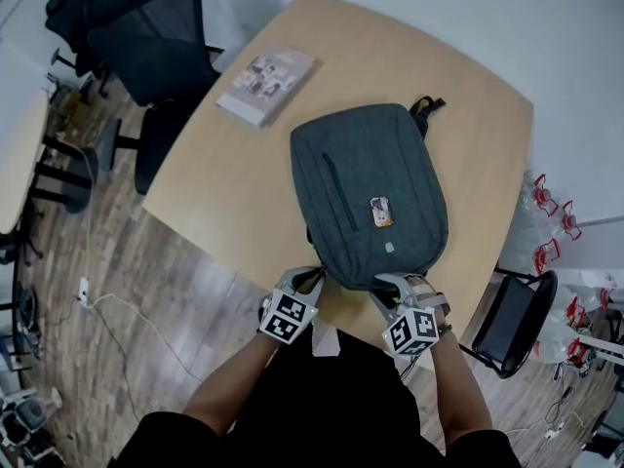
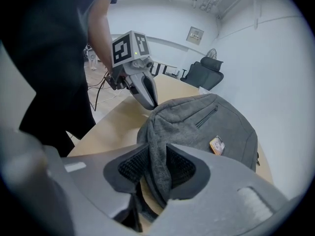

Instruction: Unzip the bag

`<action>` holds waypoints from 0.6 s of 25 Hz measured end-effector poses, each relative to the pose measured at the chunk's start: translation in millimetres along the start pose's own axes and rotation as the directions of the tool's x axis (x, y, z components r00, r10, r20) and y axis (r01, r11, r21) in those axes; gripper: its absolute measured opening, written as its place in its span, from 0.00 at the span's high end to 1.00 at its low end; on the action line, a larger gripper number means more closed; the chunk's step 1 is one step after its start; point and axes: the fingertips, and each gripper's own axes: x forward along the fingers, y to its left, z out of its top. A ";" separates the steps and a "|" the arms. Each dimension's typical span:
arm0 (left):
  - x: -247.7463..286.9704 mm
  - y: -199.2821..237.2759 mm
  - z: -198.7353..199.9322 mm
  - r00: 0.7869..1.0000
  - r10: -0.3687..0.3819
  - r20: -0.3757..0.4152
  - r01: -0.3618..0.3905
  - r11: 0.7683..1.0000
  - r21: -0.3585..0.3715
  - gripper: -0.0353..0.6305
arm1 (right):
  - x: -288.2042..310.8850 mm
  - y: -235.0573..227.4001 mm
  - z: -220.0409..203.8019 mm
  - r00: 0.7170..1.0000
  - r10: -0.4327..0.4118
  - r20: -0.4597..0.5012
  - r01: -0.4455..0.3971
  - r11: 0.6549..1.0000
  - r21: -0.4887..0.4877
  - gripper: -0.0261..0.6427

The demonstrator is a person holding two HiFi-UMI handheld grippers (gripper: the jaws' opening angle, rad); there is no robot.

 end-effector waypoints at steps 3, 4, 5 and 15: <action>-1.7 0.0 -1.8 1.000 -0.004 0.000 0.004 1.000 -0.001 0.86 | 3.9 -1.0 3.2 1.000 -0.020 0.008 0.020 0.999 0.034 0.80; -2.6 0.0 -2.6 1.000 -0.004 -0.002 0.004 1.000 -0.001 0.86 | 5.1 -1.4 4.6 1.000 -0.027 0.009 0.027 0.999 0.046 0.80; -3.6 -0.4 -3.3 1.000 -0.005 -0.003 0.005 1.000 -0.001 0.86 | 6.3 -1.9 6.1 0.999 -0.033 0.010 0.032 0.998 0.058 0.80; -15.6 9.8 -5.8 1.000 0.029 -0.005 -0.029 1.000 0.005 0.86 | 25.5 -5.8 29.1 0.999 -0.051 -0.005 0.051 0.987 0.155 0.80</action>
